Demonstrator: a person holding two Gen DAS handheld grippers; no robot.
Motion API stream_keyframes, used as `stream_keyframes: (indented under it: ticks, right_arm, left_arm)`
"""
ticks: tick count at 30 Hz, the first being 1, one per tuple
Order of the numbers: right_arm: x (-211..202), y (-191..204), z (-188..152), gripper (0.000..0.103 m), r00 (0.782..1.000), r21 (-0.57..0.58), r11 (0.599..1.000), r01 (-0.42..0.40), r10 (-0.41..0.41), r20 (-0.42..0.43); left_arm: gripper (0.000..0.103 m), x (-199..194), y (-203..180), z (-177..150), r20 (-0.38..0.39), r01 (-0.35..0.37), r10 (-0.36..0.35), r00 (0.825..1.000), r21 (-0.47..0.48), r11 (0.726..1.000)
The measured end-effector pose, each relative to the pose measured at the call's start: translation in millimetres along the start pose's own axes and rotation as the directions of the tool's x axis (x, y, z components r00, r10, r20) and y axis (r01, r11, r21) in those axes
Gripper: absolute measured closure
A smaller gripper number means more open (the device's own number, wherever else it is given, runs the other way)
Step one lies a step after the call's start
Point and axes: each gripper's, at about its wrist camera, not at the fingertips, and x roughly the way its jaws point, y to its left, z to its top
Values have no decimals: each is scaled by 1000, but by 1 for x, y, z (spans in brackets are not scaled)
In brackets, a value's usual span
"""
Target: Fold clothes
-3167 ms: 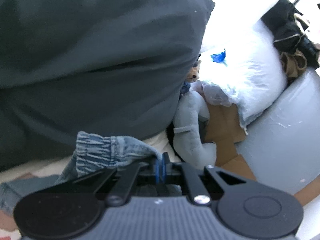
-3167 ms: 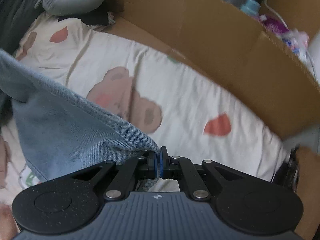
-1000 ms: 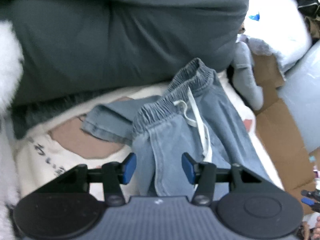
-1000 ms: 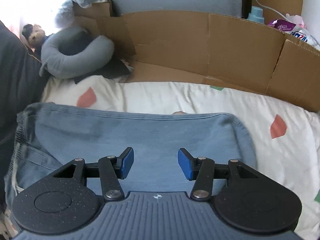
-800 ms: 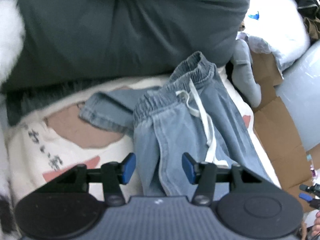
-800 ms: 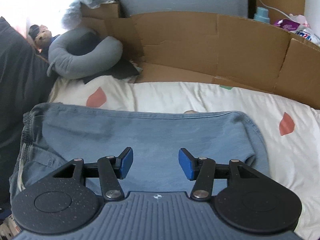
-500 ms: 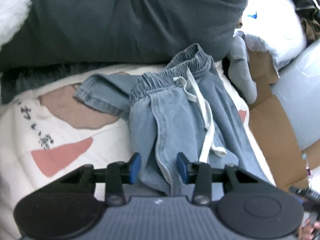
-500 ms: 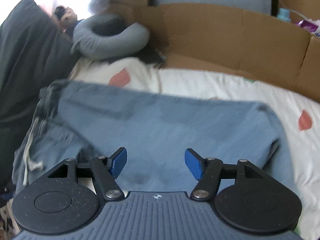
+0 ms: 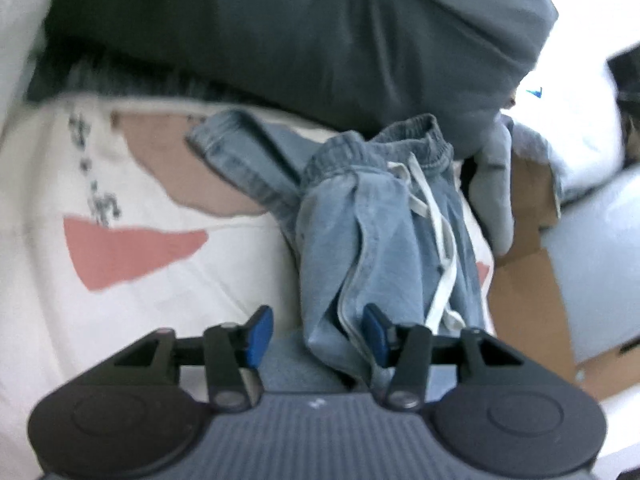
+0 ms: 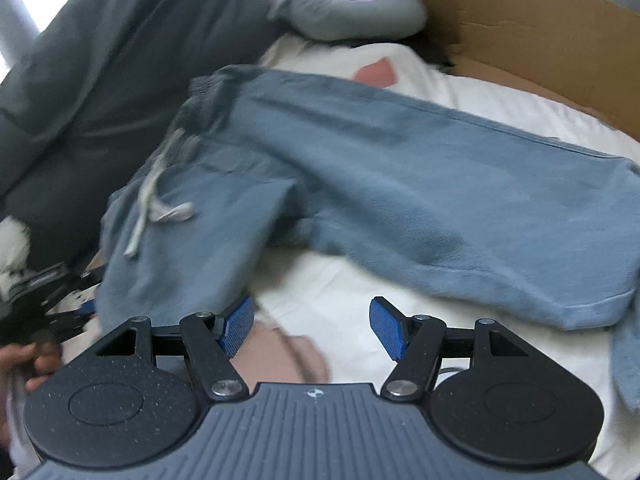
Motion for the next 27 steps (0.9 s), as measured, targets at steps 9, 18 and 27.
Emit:
stream_keyframes:
  ticks: [9,18,27]
  right_arm:
    - [4,43,-15,33,998,-91,994,-56,55,-16]
    - [17,95,1,33,988,-170,973,-156,157,-6]
    - [37,142,21,32,978,-262,944,-200,210,12]
  left_arm:
    - [81,-1,-13,10,45,95,-94,995,-18,995]
    - [88,-15,-66,24,26,186,-188,982,85,979]
    - [87,6,-99,25,-48,270,-266,963,151,951]
